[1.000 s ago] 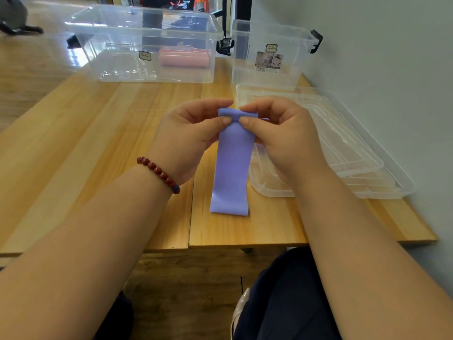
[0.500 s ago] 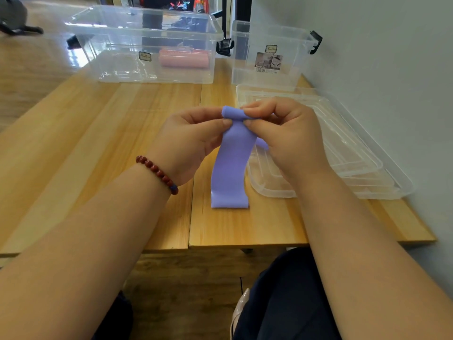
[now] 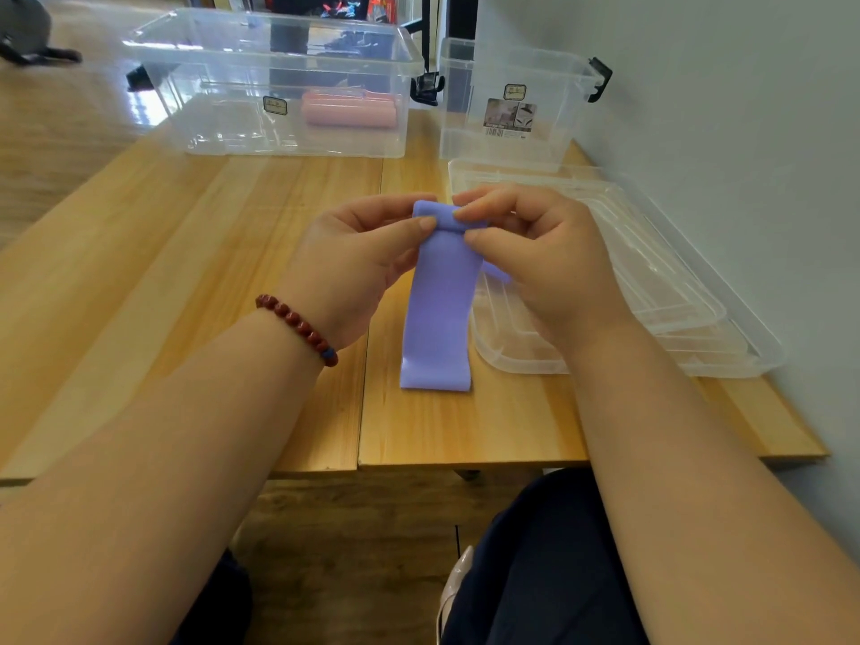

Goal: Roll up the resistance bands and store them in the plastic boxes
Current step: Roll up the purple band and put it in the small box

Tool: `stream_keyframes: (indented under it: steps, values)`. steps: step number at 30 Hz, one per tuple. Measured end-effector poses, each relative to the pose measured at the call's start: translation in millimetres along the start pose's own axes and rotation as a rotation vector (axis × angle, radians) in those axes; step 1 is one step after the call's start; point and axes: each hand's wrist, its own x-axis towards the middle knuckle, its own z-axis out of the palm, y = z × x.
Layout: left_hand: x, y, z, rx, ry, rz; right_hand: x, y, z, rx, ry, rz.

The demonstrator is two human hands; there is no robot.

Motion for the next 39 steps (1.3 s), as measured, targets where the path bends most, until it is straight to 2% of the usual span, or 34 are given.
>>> stream_keyframes:
  steps: [10,19,26,32,39]
  values:
    - [-0.2,0.0,0.4,0.067,0.001,0.014,-0.1,-3.5,0.0,-0.095,0.059,0.032]
    - [-1.8,-2.9,0.7,0.298,0.139,0.225,-1.9,-9.2,3.3,-0.106,0.089,0.045]
    - [-0.5,-4.0,1.3,0.36,0.171,0.234,-1.5,-8.2,4.2,-0.103,0.086,0.052]
    - [0.4,-4.6,1.5,0.265,0.164,0.174,-0.6,-7.2,3.3,-0.107,0.087,0.049]
    - [-0.1,2.0,0.5,-0.005,-0.035,-0.136,-1.3,-4.4,2.2,-0.162,0.088,-0.008]
